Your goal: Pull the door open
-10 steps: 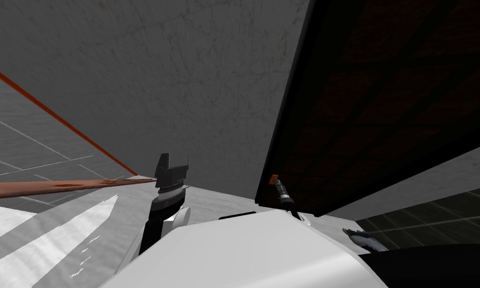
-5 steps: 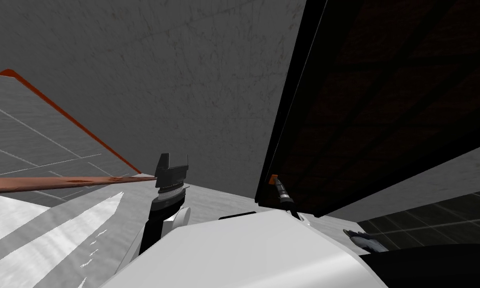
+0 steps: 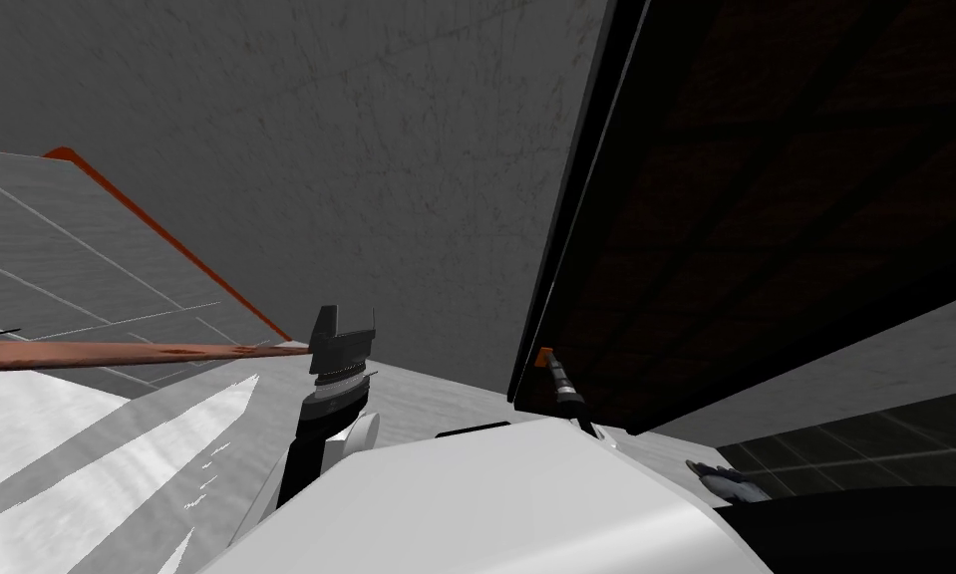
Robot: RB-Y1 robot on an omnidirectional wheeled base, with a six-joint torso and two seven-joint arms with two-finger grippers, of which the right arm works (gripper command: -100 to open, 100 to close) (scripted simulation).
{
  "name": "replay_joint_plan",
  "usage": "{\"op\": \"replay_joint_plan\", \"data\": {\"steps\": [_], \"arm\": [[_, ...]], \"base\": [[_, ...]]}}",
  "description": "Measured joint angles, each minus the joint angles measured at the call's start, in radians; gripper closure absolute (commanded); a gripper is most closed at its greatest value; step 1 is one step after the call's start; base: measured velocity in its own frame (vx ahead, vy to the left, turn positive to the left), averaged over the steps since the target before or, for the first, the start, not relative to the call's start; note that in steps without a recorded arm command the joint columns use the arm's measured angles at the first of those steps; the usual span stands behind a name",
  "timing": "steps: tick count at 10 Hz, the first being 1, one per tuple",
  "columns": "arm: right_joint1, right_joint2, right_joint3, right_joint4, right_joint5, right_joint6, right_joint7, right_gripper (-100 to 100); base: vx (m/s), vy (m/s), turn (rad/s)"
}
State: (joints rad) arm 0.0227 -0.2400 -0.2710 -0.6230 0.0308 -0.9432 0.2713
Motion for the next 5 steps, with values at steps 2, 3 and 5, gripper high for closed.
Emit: {"op": "replay_joint_plan", "data": {"steps": [2,3,5], "arm": [[-0.003,0.002,0.001,0.003,-0.006,0.004,-0.046,100],[-0.006,0.001,0.000,0.007,-0.011,0.003,-0.071,100],[-0.001,0.004,0.000,-0.006,-0.018,0.011,-0.116,100]], "base": [[-0.033,-0.012,0.047],[-0.032,-0.011,0.031],[-0.050,-0.020,0.056]]}}
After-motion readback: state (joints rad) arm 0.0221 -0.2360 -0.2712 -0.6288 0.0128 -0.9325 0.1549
